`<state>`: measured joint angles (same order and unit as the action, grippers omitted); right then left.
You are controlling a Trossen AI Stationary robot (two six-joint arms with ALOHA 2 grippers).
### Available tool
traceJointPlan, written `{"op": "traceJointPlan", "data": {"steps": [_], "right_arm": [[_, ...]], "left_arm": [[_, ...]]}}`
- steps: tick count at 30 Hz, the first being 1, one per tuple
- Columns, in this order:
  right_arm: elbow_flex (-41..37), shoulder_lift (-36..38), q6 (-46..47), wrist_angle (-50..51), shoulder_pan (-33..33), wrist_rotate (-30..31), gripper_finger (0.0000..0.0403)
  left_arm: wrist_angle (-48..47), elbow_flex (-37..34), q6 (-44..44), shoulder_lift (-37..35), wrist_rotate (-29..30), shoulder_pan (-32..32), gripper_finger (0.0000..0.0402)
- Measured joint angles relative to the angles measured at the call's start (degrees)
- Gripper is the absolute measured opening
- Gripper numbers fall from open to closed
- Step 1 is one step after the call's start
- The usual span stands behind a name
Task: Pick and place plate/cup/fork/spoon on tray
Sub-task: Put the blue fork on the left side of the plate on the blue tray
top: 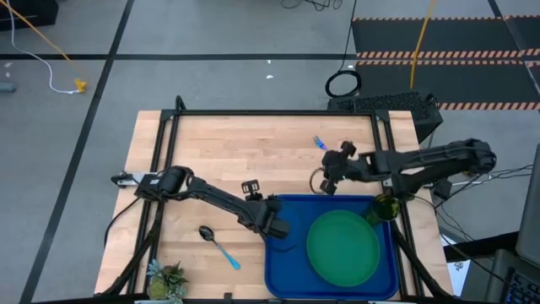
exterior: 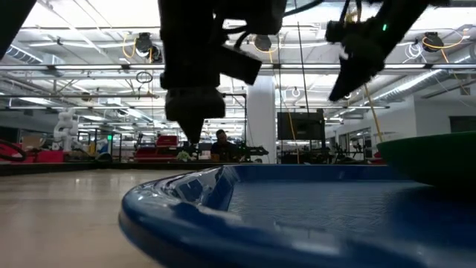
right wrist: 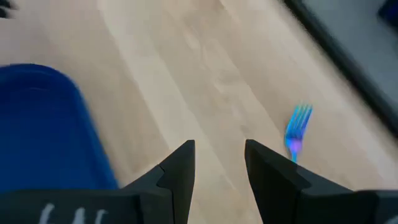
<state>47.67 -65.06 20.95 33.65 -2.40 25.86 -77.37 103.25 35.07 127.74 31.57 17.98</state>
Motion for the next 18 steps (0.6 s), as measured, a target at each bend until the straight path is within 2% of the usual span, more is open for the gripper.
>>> {"op": "traceJointPlan", "data": {"steps": [6, 13, 18], "right_arm": [[-3.5, -0.5, -0.6, -1.6, 10.7, -4.6, 0.0147], [-3.6, -3.5, -6.5, -3.1, 20.7, -6.8, 0.0192], [-3.6, -8.6, -9.9, -6.7, 25.6, -14.0, 0.0219]], "left_arm": [[11.2, -10.4, -1.0, -8.8, 0.2, 0.1, 0.0042], [28.8, -24.1, -6.0, -23.2, 1.3, -1.3, 0.0042], [39.1, -31.2, -10.4, -31.7, 1.3, -2.7, 0.0042]]}}
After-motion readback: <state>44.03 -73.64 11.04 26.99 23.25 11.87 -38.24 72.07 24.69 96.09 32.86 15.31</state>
